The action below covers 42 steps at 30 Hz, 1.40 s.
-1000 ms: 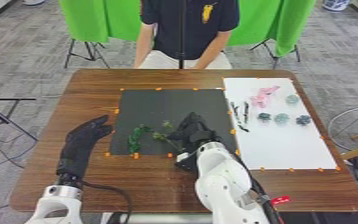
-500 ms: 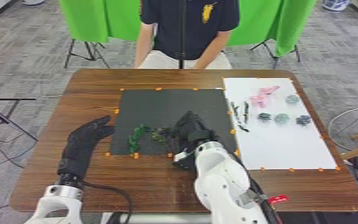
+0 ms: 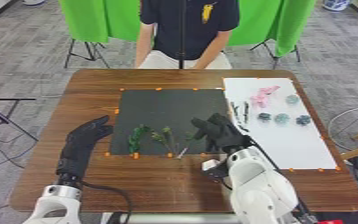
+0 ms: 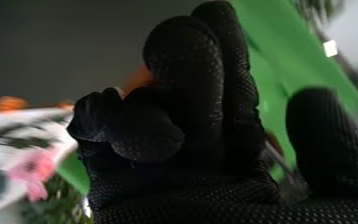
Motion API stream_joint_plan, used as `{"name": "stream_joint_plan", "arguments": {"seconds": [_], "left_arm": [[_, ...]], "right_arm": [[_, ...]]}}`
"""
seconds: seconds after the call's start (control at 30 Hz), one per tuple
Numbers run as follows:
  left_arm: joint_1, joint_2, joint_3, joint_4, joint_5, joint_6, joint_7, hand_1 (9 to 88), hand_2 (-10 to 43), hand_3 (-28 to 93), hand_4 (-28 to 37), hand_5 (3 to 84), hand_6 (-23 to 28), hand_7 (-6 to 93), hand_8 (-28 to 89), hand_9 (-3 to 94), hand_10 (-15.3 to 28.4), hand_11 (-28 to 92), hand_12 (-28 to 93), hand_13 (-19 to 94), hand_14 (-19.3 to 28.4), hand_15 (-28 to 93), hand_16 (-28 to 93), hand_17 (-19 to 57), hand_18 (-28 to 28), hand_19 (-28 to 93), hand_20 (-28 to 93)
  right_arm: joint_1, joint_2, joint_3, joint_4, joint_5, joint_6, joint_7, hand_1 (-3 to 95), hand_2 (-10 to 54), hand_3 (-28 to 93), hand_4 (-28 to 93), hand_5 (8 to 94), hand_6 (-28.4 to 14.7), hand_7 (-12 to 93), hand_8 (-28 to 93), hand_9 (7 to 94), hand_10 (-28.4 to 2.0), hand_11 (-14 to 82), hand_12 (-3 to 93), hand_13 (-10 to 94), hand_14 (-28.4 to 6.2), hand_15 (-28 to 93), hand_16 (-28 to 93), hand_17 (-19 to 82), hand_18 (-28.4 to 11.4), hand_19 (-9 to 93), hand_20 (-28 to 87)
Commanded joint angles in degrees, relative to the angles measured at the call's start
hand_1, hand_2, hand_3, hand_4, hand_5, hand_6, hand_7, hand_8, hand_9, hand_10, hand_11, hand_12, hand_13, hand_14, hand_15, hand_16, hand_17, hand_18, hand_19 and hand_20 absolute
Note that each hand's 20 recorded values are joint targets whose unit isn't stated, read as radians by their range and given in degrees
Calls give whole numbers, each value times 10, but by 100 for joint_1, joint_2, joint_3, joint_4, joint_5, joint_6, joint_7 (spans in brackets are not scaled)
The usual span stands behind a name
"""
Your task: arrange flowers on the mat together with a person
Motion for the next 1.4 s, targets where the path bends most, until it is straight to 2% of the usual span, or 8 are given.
{"name": "stream_joint_plan", "arguments": {"seconds": [0.03,0.8,0.97,1.13,1.2,1.33,1.37,1.4], "left_arm": [[49,-61,19,32,31,-148,-105,286,-29,587,-175,461,39,160,-53,469,134,256,183,341,169,225,58,-1,139,101,188],[60,-54,49,42,-5,-94,-93,284,-29,589,-175,459,39,160,-52,468,135,254,184,339,170,227,58,-2,139,103,188],[55,-74,50,41,12,-131,-83,285,-27,585,-174,460,40,160,-52,468,135,254,183,339,170,227,58,-2,139,101,187],[36,-78,42,60,2,-156,-104,284,-29,588,-173,460,40,160,-52,469,136,255,184,340,170,227,58,-2,139,103,188],[21,-88,52,67,0,-187,-100,284,-29,589,-173,460,39,160,-52,468,135,255,184,340,170,227,58,-2,139,103,188],[-26,-85,82,99,8,-251,-75,285,-29,588,-175,460,39,160,-52,468,134,255,183,339,171,228,58,-2,139,103,188],[-27,-80,96,100,0,-249,-62,285,-29,588,-175,460,39,160,-52,468,134,255,183,339,170,228,58,-2,139,103,188],[-30,-78,109,105,-3,-261,-39,285,-29,588,-174,460,39,160,-52,468,134,255,183,339,170,228,58,-2,139,103,187]], "right_arm": [[-65,-3,-70,220,286,-849,397,107,260,575,-192,811,-19,108,-101,937,-122,446,251,771,-164,773,423,368,-284,882,624],[505,-99,-445,830,306,-901,446,94,235,568,-195,766,-26,97,-96,937,-127,472,241,778,-167,781,436,376,-284,890,628],[377,-27,-291,468,470,-838,448,95,220,566,-196,765,-26,98,-96,937,-128,473,241,777,-167,781,437,375,-284,889,628],[182,104,91,-62,920,-287,294,93,198,565,-190,782,-23,100,-96,937,-130,481,238,781,-167,782,434,378,-284,890,629],[72,238,308,-205,1418,212,215,100,180,579,-183,790,-21,102,-96,937,-130,490,233,783,-166,783,433,381,-284,891,628],[-494,544,860,-244,3016,1713,-1079,131,156,600,-176,797,-18,110,-93,937,-137,449,229,771,-167,763,425,367,-284,867,621],[-654,554,1097,-158,3566,1723,-1678,141,151,611,-176,786,-18,116,-93,933,-141,389,237,756,-168,732,410,346,-284,831,617],[-804,507,1429,-23,4197,1320,-2346,146,134,634,-170,753,-25,117,-93,891,-156,297,233,712,-173,643,372,303,-275,748,587]]}}
